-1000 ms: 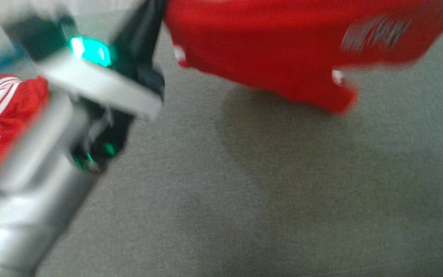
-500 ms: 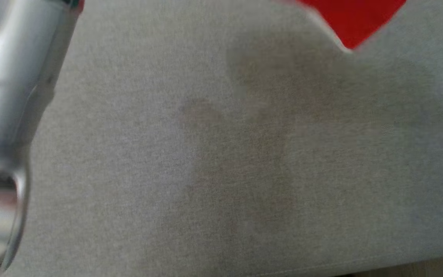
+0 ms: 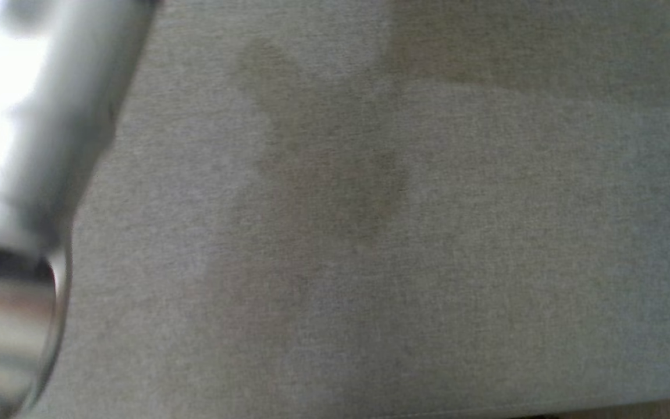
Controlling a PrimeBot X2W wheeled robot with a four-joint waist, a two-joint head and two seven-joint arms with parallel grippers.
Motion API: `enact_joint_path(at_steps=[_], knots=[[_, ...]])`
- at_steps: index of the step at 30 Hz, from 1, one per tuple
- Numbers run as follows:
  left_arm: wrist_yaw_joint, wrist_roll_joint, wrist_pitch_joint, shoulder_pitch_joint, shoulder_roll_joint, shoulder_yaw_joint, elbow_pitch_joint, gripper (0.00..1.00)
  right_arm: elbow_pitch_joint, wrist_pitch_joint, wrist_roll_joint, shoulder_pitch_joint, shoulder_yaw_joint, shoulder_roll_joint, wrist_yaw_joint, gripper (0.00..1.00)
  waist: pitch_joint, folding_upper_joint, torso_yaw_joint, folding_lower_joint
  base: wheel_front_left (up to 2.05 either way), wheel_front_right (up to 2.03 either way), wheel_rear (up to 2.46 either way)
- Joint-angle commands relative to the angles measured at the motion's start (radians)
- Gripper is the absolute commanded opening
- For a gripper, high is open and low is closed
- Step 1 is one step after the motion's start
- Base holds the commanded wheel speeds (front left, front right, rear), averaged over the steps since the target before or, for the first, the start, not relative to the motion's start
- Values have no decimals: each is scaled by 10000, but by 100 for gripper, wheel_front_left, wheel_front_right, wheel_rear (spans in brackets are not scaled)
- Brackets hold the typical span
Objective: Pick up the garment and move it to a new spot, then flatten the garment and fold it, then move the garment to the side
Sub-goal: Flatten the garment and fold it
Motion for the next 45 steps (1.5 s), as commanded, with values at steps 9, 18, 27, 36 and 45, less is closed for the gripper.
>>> enact_joint_path(at_steps=[9,18,27,36,45], knots=[[-56,-838,-372,4664,1393,-1085,-1550,0,-2194,-84,644,5580,-1356,-97,-9,0,-1017,0,509,-2,0,0,0],[-56,846,-382,9782,1234,-265,-2765,0,-5155,1652,1172,11554,-2296,607,-9,0,-2683,0,344,-2,0,0,0],[177,2110,-383,12793,894,500,-2586,0,-6660,3410,2116,15228,-1960,958,-9,0,-4009,0,94,-2,0,0,0],[615,1640,-48,14533,1002,527,-3522,0,-8005,4206,2435,16962,-2427,1020,-9,0,-4661,0,68,-2,0,0,0],[801,184,1114,12937,152,1122,-4490,0,-6365,4082,2587,14154,-2072,969,-9,0,-3584,0,694,-2,0,0,0]])
